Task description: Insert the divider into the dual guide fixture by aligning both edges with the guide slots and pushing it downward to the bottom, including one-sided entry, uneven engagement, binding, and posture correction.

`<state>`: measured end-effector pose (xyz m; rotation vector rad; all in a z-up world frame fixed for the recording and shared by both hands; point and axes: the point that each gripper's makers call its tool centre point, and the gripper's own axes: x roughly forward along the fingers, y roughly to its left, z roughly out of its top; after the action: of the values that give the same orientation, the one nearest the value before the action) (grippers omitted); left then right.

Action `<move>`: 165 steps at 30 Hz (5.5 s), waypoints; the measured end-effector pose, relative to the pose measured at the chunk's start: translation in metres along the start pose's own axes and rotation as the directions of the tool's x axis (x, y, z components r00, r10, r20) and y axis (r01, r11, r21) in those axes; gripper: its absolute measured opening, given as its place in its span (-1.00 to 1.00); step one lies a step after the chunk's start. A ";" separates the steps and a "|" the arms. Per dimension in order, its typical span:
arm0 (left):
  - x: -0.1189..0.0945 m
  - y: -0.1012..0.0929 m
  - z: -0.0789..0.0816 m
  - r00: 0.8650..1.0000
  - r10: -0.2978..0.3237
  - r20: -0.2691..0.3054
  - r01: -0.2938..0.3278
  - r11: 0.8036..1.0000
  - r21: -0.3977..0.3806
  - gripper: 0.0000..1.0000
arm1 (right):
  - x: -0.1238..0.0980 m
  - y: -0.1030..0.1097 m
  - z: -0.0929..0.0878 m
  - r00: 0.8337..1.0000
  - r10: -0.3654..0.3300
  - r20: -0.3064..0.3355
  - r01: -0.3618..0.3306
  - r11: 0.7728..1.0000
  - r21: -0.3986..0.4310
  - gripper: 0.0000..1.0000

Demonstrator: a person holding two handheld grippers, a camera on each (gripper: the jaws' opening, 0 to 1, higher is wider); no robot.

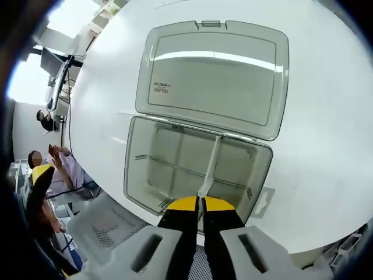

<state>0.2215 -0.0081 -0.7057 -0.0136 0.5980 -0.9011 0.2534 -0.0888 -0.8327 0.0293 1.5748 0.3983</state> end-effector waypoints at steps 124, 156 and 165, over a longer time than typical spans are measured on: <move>0.040 0.150 -0.122 0.708 0.451 -0.544 -0.549 0.835 -0.022 -0.22 | -0.092 0.001 -0.048 0.726 0.453 0.518 0.129 0.650 -0.749 -0.54; 0.034 0.154 -0.126 0.670 0.419 -0.612 -0.559 0.828 -0.046 -0.36 | -0.093 0.000 -0.044 0.722 0.453 0.523 0.121 0.662 -0.740 -0.56; 0.034 0.152 -0.127 0.679 0.411 -0.608 -0.546 0.836 -0.045 -0.38 | -0.093 -0.001 -0.043 0.726 0.449 0.521 0.121 0.662 -0.740 -0.52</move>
<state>0.2864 0.0926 -0.8671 0.2193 1.2147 -0.2880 0.2166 -0.1247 -0.7439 -0.2802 0.5810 1.0509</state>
